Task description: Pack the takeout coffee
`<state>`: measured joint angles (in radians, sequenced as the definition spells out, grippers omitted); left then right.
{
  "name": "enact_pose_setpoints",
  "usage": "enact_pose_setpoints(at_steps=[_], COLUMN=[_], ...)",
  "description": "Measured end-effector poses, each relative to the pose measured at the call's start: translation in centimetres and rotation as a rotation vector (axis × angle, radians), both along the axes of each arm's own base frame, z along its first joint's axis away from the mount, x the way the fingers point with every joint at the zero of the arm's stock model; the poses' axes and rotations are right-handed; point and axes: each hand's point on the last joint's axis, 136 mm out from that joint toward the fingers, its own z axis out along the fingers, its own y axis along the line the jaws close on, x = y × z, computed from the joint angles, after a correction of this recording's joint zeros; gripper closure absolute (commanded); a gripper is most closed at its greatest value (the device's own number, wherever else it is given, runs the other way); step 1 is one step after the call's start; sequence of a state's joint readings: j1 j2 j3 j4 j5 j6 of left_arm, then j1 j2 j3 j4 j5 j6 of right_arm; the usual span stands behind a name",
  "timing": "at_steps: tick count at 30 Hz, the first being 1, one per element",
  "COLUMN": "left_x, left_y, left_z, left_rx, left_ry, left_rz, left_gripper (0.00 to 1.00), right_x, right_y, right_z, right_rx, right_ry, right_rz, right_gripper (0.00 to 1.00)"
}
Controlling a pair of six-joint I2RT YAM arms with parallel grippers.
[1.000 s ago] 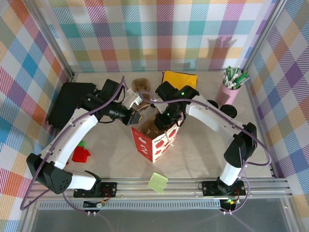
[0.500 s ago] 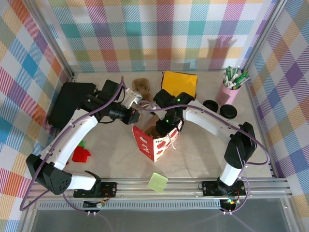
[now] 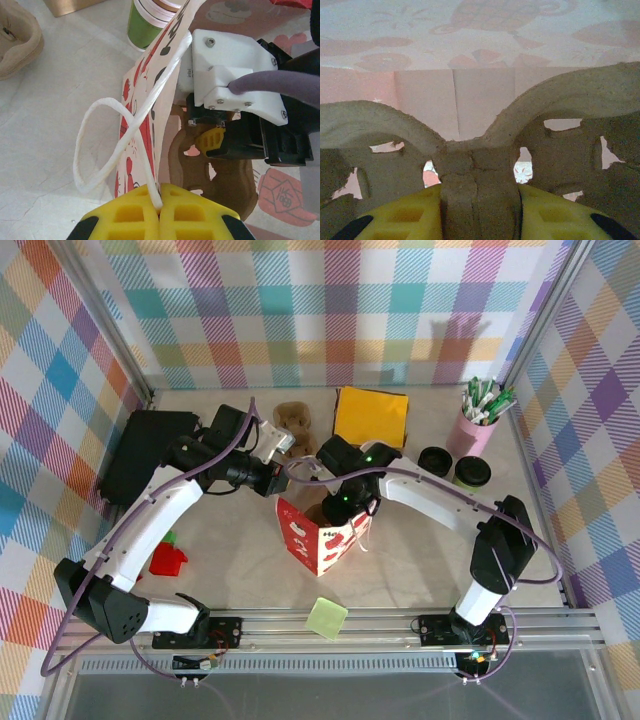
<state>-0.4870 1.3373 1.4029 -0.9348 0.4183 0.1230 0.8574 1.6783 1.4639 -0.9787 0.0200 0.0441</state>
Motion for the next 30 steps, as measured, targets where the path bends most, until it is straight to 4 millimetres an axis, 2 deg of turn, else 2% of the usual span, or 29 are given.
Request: enact_pose_setpoints(at_steps=[10,15,19,24,30], left_x=[0.0,0.0,0.0,0.1,0.2], left_y=[-0.1,-0.1,-0.1,0.0,0.1], left_z=[0.1,0.0,0.0,0.0,0.0], left_rx=[-0.004,-0.003,-0.003,-0.001,0.006], left_ry=[-0.001,-0.001,-0.002,-0.003,-0.006], left_rz=[-0.002,-0.002,-0.001,0.0,0.006], left_gripper=[1.0,1.0,1.0,1.0,1.0], right_x=[0.1,0.0,-0.1,0.1,0.2], right_y=[0.5,0.7,0.7,1.1,1.4], right_z=[-1.2,-1.6,-1.2,1.2,6.9], right_rx=[-0.007,-0.018,-0.021,0.009,0.123], right_ry=[-0.012,-0.008,-0.007,-0.026,-0.098], right_rz=[0.008,0.013,0.009,-0.003,-0.021], right_gripper=[0.6,0.47,0.35,0.28,0.26])
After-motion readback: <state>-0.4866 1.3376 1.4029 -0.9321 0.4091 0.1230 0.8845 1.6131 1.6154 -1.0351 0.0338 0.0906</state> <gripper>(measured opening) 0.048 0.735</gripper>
